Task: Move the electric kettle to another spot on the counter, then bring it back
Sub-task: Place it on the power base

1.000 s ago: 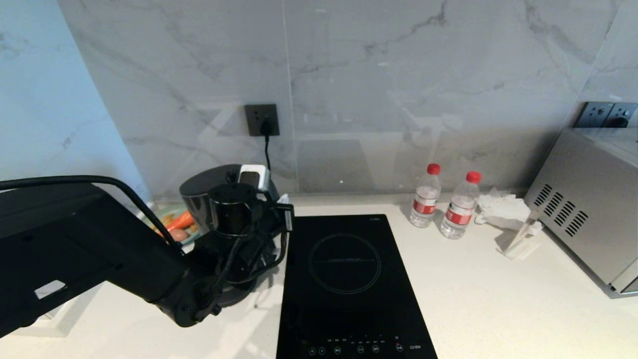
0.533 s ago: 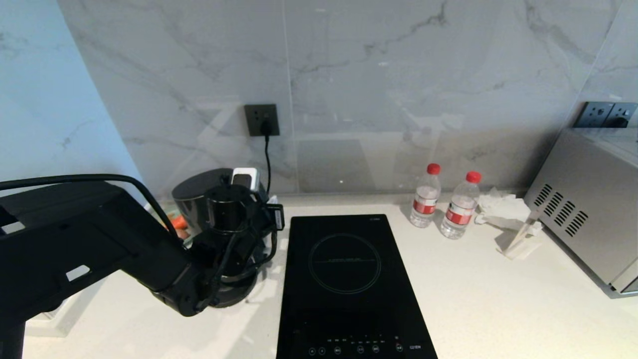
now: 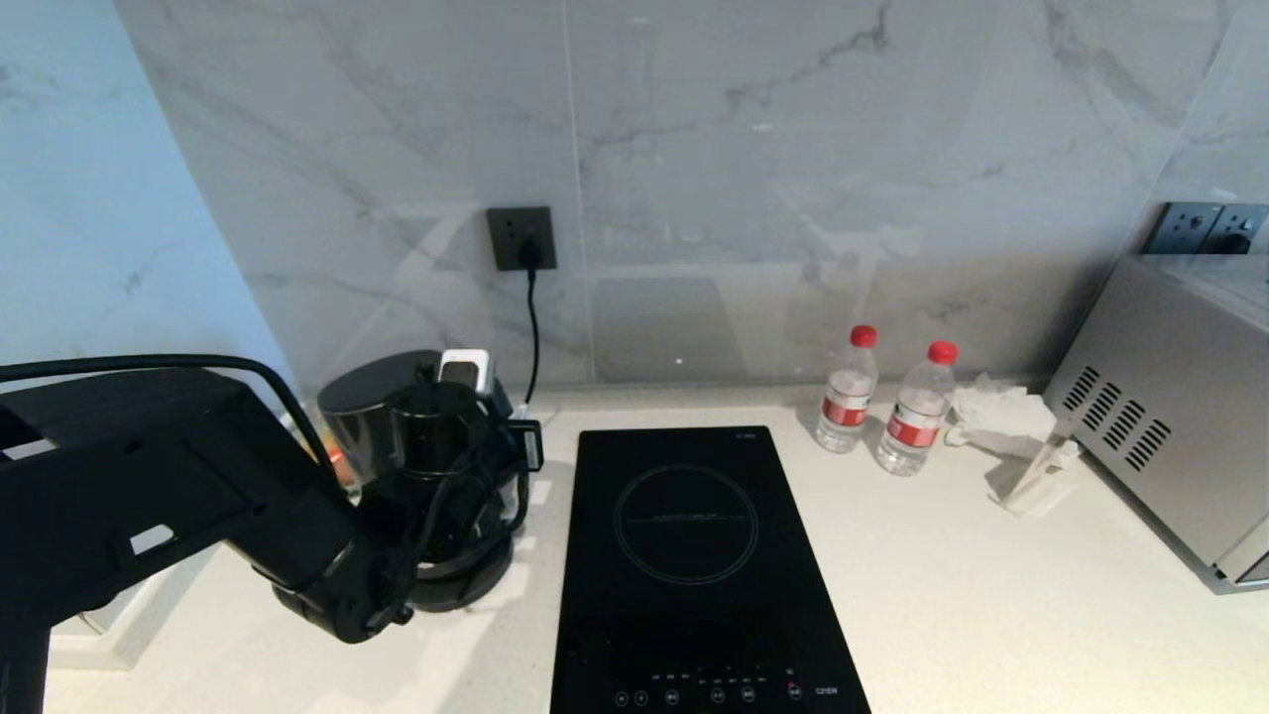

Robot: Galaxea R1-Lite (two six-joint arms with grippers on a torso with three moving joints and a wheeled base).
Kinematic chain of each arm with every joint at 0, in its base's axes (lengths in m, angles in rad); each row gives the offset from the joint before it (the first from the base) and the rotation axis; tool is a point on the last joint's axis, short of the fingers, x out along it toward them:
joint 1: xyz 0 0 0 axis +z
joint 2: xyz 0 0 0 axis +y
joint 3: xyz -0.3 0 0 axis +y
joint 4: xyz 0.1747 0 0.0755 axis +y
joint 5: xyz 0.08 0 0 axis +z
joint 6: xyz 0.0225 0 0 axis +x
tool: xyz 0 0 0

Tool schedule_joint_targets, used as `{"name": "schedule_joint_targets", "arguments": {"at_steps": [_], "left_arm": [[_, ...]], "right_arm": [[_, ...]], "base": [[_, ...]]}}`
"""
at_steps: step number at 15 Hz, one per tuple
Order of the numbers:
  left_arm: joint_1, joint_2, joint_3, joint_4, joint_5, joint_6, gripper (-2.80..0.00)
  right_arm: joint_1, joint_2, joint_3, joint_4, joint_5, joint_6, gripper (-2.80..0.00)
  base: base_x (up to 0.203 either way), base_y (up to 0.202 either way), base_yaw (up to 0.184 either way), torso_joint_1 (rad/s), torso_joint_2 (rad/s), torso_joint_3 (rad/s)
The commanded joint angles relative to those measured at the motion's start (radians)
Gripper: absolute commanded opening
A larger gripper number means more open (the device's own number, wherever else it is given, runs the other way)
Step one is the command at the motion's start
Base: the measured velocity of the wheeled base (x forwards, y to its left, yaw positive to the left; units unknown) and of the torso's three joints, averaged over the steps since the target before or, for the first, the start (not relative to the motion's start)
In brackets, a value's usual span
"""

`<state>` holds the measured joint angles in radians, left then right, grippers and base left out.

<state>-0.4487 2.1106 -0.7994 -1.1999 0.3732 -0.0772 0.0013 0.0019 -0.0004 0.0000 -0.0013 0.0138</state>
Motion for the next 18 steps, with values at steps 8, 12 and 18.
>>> {"name": "schedule_joint_targets", "arguments": {"at_steps": [8,12,18], "left_arm": [[0.005,-0.001,0.068,-0.076,0.003,0.001,-2.80],[-0.002,-0.014,0.116,-0.079,0.004,-0.001,-2.80],[-0.008,-0.006,0.172,-0.177,0.006,0.000,-2.80]], "right_arm": [[0.000,0.000,0.000,0.000,0.000,0.000,-2.80],[0.000,0.000,0.000,0.000,0.000,0.000,-2.80],[0.000,0.000,-0.001,0.000,0.000,0.000,-2.80]], "base": [[0.000,0.000,0.000,0.000,0.00,0.000],[0.000,0.000,0.000,0.000,0.00,0.000],[0.000,0.000,0.000,0.000,0.00,0.000]]}}
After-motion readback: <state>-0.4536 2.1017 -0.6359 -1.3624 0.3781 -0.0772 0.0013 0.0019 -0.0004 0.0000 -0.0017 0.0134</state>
